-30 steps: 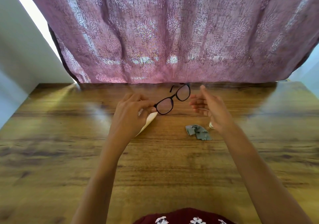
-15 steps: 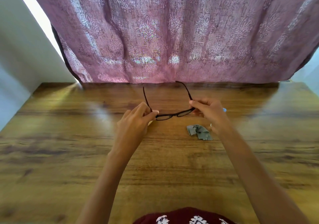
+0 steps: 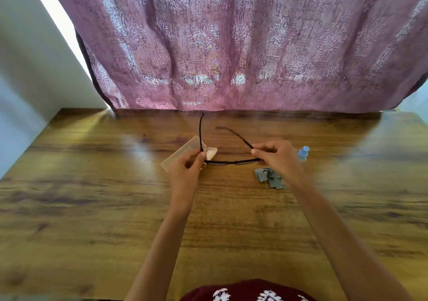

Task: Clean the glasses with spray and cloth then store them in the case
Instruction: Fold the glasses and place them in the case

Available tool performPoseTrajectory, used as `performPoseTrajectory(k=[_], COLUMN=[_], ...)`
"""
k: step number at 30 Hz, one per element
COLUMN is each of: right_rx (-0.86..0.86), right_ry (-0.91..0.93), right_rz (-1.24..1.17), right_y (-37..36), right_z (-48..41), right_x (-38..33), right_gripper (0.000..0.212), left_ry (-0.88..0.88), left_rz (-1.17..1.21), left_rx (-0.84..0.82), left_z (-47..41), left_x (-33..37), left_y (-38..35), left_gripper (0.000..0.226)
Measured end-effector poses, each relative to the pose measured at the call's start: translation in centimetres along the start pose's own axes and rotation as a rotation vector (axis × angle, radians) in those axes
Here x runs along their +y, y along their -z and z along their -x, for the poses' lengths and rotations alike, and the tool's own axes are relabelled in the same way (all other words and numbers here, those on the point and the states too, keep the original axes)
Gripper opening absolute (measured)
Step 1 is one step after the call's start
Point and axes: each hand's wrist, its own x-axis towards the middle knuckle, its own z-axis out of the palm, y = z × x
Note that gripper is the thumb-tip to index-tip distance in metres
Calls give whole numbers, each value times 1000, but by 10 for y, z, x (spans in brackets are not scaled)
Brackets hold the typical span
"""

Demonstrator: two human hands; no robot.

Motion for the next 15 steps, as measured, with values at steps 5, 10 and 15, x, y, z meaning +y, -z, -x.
performPoseTrajectory(k=[5, 10, 15], right_rx=[-148, -207, -191], right_ry=[40, 56, 81], right_rz=[202, 224, 208], right_y=[3, 2, 3], right_z=[5, 7, 4], right_x=[-3, -1, 5], right_gripper=[11, 11, 11], left_ry=[-27, -93, -84], left_rz=[-208, -399, -480], left_rx=[-9, -54, -198], left_z=[-6, -10, -16], left_x=[-1, -1, -2], left_y=[4, 12, 20], left_gripper=[24, 22, 24])
